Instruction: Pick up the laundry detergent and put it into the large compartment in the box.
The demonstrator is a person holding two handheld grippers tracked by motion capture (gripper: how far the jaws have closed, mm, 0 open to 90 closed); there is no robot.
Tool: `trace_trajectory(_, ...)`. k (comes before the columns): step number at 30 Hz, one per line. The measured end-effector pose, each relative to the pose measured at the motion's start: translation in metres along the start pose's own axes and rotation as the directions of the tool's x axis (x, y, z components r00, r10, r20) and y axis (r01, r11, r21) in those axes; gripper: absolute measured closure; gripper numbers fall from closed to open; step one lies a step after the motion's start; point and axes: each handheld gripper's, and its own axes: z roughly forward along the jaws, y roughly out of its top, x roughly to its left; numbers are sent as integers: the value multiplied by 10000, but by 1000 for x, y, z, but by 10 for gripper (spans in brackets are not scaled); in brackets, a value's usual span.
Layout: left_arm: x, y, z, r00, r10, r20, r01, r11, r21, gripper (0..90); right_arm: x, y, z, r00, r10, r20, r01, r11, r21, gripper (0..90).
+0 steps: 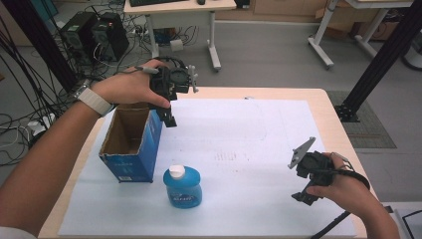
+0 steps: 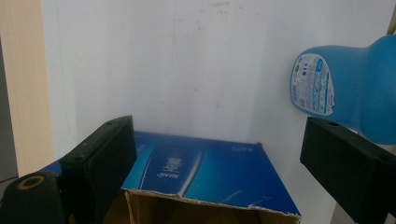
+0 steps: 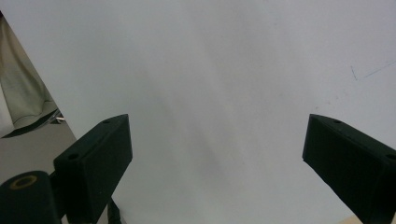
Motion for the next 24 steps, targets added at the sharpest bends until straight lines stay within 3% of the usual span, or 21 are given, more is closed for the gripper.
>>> trace_trajectory(17,-9,-6,-24,9998,-126,-159,127,9999,15,94,1,-1,0,10000,28,59,-28,10000,-64,83)
trace_trajectory(22,-17,-14,-34,9996,-127,-244,123,9998,-162,94,2,0,-2,10000,2,67,-1,10000,-53,83)
trace_trajectory(24,-24,-15,-37,9989,-57,-455,50,9999,-165,97,2,1,-2,10000,-19,76,20,10000,-52,83)
